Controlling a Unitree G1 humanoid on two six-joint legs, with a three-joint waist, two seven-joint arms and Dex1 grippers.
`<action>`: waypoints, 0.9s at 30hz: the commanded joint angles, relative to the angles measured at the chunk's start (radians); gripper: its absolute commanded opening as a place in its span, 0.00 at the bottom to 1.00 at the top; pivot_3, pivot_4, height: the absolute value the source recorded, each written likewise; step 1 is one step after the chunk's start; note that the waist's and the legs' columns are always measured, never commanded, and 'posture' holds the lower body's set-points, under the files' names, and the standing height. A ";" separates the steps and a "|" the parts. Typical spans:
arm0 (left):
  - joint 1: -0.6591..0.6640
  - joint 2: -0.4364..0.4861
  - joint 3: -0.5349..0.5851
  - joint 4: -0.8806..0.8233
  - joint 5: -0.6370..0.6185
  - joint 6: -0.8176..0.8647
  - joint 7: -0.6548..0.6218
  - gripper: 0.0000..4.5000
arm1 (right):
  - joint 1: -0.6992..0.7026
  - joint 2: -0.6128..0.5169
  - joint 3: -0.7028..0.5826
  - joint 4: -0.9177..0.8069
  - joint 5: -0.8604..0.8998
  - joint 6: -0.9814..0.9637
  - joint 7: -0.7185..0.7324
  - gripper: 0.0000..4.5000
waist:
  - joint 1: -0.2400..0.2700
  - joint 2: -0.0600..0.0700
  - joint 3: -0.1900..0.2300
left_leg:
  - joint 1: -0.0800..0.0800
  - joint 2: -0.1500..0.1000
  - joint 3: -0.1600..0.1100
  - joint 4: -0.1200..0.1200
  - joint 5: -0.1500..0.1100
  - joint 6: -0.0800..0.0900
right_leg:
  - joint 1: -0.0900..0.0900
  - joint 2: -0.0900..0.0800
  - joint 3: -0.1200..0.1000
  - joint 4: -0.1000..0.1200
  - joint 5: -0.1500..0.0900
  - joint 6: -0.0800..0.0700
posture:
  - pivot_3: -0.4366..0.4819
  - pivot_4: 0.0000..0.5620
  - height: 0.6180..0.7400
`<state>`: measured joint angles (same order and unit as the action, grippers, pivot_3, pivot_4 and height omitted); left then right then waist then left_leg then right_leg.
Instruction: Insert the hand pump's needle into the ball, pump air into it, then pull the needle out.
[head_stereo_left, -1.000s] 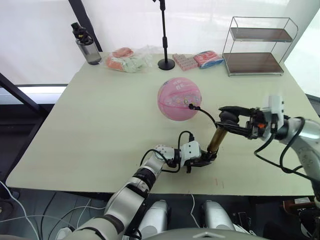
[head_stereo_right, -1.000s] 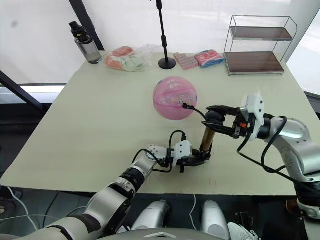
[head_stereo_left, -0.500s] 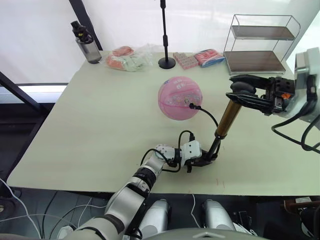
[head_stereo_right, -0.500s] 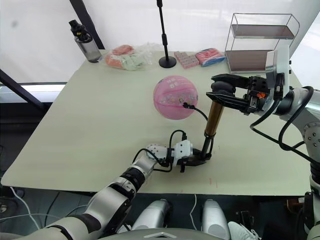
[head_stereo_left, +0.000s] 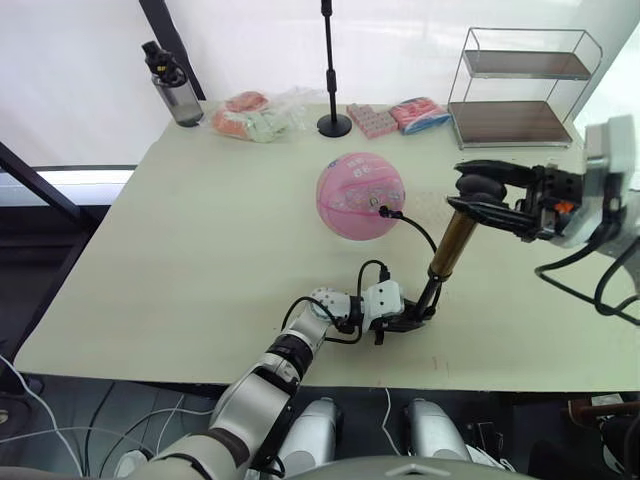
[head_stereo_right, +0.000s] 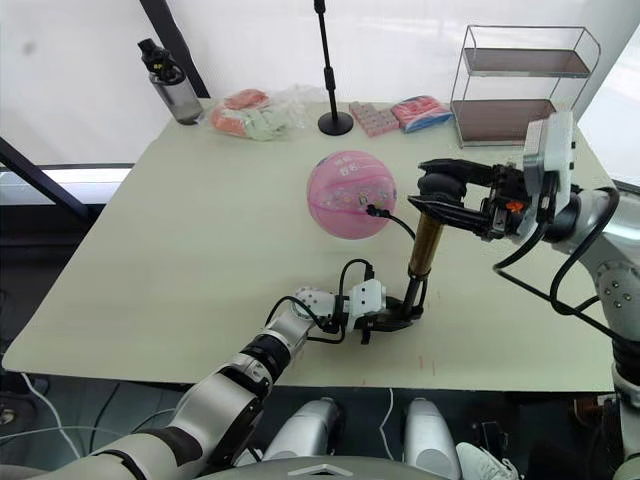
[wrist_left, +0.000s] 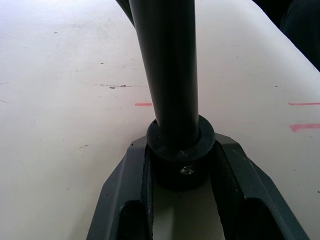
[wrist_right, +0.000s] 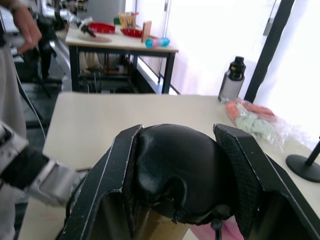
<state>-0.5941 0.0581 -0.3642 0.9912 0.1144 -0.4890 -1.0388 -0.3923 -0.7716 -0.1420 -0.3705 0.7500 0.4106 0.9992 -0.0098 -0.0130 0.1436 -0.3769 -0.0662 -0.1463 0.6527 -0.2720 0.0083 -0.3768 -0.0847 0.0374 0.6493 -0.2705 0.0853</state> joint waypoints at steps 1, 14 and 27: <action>0.050 0.023 -0.052 0.069 0.069 0.028 -0.011 0.24 | 0.063 0.010 0.057 0.045 -0.144 -0.087 0.009 0.41 | -0.001 0.000 -0.001 | 0.001 0.000 0.000 0.000 0.000 0.000 | 0.001 0.000 0.000 0.000 0.000 0.000 | 0.48 0.27 1.00; 0.054 0.024 -0.050 0.066 0.072 0.026 -0.001 0.24 | 0.222 0.123 0.237 0.258 -0.383 -0.378 0.031 0.41 | -0.003 -0.002 -0.008 | 0.009 0.000 0.001 -0.002 0.000 0.000 | 0.007 0.002 0.002 0.000 0.000 0.000 | 0.48 0.27 1.00; 0.051 0.026 -0.051 0.068 0.074 0.023 -0.003 0.24 | 0.193 0.120 0.207 0.147 -0.321 -0.323 -0.011 0.41 | -0.004 -0.003 -0.008 | 0.016 0.001 0.000 -0.003 0.000 0.000 | 0.013 0.003 0.002 -0.002 -0.001 0.000 | 0.48 0.27 1.00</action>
<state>-0.5848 0.0642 -0.3644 0.9993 0.1261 -0.4889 -1.0184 -0.1924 -0.6294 0.0957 -0.2103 0.4293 0.0406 1.0012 -0.0135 -0.0158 0.1355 -0.3614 -0.0653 -0.1460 0.6494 -0.2722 0.0080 -0.3640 -0.0814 0.0389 0.6475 -0.2711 0.0853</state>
